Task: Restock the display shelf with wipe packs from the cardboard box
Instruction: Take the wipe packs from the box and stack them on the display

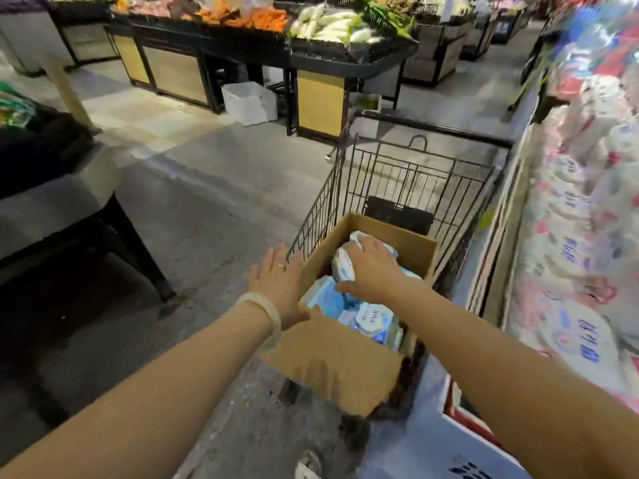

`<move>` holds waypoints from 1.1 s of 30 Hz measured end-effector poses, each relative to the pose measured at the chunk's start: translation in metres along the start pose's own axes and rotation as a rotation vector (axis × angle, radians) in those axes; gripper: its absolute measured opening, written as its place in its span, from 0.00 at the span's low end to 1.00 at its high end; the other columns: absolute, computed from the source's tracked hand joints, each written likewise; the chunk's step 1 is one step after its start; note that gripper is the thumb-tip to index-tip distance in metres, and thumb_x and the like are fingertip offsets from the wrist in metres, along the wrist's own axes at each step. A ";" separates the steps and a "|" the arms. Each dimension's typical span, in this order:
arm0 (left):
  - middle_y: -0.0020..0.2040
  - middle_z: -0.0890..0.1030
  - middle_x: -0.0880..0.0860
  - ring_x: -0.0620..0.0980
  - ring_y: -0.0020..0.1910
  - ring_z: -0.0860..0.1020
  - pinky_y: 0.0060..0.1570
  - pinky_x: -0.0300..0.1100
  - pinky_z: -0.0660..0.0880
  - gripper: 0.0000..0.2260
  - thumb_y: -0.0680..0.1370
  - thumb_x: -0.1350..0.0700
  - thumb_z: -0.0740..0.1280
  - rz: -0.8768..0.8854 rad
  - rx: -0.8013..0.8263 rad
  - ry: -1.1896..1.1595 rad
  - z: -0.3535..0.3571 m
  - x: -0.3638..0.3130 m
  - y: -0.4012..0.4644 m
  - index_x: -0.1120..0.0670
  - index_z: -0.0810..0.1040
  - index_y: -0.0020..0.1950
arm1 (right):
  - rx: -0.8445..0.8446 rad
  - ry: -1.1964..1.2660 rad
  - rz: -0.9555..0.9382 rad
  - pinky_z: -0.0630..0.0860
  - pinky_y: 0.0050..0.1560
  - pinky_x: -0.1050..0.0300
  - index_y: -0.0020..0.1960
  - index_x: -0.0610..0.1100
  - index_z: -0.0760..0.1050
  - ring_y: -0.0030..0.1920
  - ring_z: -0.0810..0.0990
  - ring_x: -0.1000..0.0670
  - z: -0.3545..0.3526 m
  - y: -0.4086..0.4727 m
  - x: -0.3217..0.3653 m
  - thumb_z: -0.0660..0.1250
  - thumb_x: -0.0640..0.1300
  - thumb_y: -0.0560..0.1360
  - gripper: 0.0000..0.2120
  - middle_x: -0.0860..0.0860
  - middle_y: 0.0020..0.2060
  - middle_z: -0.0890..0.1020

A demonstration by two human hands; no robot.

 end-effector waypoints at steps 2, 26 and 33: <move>0.79 0.40 0.56 0.57 0.78 0.40 0.76 0.54 0.47 0.47 0.72 0.41 0.69 0.032 0.036 -0.010 0.003 0.006 0.044 0.54 0.42 0.78 | 0.018 0.032 0.063 0.52 0.77 0.45 0.76 0.43 0.55 0.77 0.51 0.41 0.004 0.040 -0.013 0.67 0.59 0.74 0.39 0.41 0.77 0.54; 0.76 0.61 0.57 0.53 0.73 0.64 0.71 0.42 0.60 0.44 0.69 0.50 0.77 0.784 0.852 0.171 0.246 -0.167 0.288 0.58 0.55 0.77 | 0.204 1.060 1.591 0.68 0.67 0.52 0.71 0.37 0.57 0.70 0.68 0.41 0.282 0.032 -0.165 0.80 0.55 0.61 0.50 0.40 0.69 0.67; 0.71 0.63 0.59 0.58 0.69 0.66 0.67 0.51 0.68 0.49 0.63 0.42 0.78 0.875 0.864 0.408 0.277 -0.188 0.288 0.57 0.55 0.75 | 0.297 1.386 1.483 0.74 0.61 0.57 0.65 0.41 0.72 0.59 0.77 0.50 0.322 0.021 -0.167 0.81 0.42 0.63 0.34 0.51 0.62 0.77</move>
Point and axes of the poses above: each hand's wrist, its own y-axis towards the middle knuckle, its own z-axis out of the palm, x = y × z, the point moved 9 cm from there along y, towards the middle knuckle
